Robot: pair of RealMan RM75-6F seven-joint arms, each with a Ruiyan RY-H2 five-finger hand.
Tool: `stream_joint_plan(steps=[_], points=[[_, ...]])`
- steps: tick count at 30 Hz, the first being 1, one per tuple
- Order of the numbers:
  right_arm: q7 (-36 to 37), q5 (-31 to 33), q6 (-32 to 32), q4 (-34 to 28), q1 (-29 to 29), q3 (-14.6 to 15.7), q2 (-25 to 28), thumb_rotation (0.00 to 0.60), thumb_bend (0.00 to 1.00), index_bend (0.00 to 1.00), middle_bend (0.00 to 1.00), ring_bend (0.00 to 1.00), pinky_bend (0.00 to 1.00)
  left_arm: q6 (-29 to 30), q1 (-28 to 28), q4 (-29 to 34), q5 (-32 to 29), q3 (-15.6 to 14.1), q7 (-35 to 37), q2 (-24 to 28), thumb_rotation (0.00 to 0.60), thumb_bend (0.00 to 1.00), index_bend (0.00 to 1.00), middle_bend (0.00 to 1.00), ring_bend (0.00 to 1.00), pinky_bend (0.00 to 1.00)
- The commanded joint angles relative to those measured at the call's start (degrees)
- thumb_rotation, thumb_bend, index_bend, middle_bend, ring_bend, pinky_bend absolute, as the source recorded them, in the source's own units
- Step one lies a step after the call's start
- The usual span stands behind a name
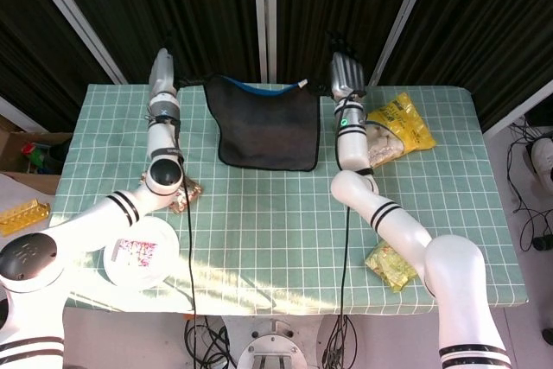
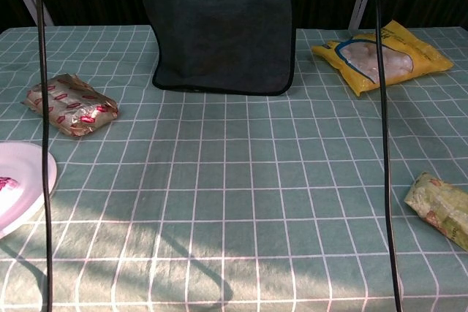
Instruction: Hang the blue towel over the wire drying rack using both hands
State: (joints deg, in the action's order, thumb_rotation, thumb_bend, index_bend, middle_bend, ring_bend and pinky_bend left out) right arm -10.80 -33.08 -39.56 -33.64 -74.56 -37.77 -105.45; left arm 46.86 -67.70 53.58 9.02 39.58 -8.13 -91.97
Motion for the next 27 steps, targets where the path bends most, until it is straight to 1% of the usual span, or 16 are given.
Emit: stream_joint_plan(steps=[1,6,9,11,13,14,17,18,19,20,21,23,24,27], points=[[1.03,-0.86,-0.39,-0.30,0.10,-0.14,0.58,0.600,0.18,0.00,0.00,0.00,0.00,0.45,0.32,-0.70,1.24,0.52,0.39,-0.54,0.599,0.16,0.00,0.00,0.07,0.12],[1.79,-1.26,-2.33,-2.32,1.54,-0.56,2.28,0.600,0.17,0.00,0.00,0.00,0.00,3.22,0.87,1.50,3.84,0.30,0.13,0.06,0.599,0.15,0.00,0.00,0.07,0.12],[0.62,-0.56,-2.55,-4.84,2.98,-0.37,3.98,0.600,0.13,0.00,0.00,0.00,0.00,4.13,1.35,3.62,4.39,0.31,-0.34,0.72,0.600,0.15,0.00,0.00,0.07,0.12],[-0.24,0.47,-3.18,-7.90,4.33,-0.47,5.51,0.600,0.10,0.00,0.00,0.00,0.00,4.78,1.93,5.50,4.60,0.31,-0.61,1.31,0.600,0.15,0.00,0.00,0.07,0.12],[-0.95,1.76,-4.04,-12.52,6.23,-0.61,7.60,0.600,0.09,0.00,0.00,0.00,0.00,5.58,2.77,7.84,4.86,0.19,-0.91,2.14,0.600,0.15,0.00,0.00,0.06,0.12],[-1.20,1.64,-5.27,-16.15,7.74,-0.29,9.16,0.600,0.09,0.00,0.00,0.00,0.00,5.91,3.53,9.85,5.16,-0.11,-1.25,2.99,0.584,0.15,0.00,0.00,0.06,0.12],[-1.92,-0.80,-9.07,-27.33,12.89,1.97,14.18,0.600,0.12,0.00,0.00,0.00,0.00,7.40,6.57,17.38,7.75,-1.71,-1.93,6.32,0.477,0.14,0.00,0.00,0.05,0.12],[-2.27,-2.08,-10.61,-31.93,15.12,3.09,16.38,0.600,0.13,0.00,0.00,0.00,0.00,8.42,8.03,20.79,9.58,-2.72,-2.23,7.84,0.455,0.15,0.00,0.00,0.05,0.12],[-2.69,-4.26,-12.81,-38.55,18.40,4.82,19.69,0.600,0.14,0.00,0.00,0.00,0.00,9.99,10.33,25.95,12.92,-4.42,-2.51,10.13,0.441,0.15,0.00,0.00,0.05,0.12],[-3.10,-6.22,-14.76,-43.62,21.02,6.31,22.31,0.600,0.14,0.00,0.00,0.00,0.00,11.34,12.31,30.09,15.98,-5.86,-2.57,12.00,0.440,0.15,0.00,0.00,0.05,0.12],[-3.56,-9.02,-17.49,-50.43,24.63,8.40,25.89,0.600,0.14,0.00,0.00,0.00,0.00,13.67,15.21,35.61,20.65,-7.99,-2.51,14.48,0.441,0.16,0.00,0.00,0.05,0.13],[-4.02,-13.53,-21.97,-60.35,30.29,11.69,31.26,0.600,0.14,0.00,0.00,0.00,0.00,17.82,19.88,43.21,29.10,-11.90,-2.36,17.95,0.440,0.16,0.00,0.00,0.05,0.13],[-4.31,-16.90,-25.14,-66.26,34.10,14.17,34.61,0.600,0.14,0.00,0.00,0.00,0.00,20.67,23.06,47.53,34.93,-15.28,-3.05,20.28,0.440,0.16,0.00,0.00,0.05,0.14],[-5.92,-24.93,-32.60,-76.08,42.40,20.90,40.74,0.600,0.14,0.00,0.00,0.00,0.00,27.71,29.86,54.47,46.57,-23.82,-7.23,24.66,0.440,0.13,0.00,0.00,0.05,0.14]])
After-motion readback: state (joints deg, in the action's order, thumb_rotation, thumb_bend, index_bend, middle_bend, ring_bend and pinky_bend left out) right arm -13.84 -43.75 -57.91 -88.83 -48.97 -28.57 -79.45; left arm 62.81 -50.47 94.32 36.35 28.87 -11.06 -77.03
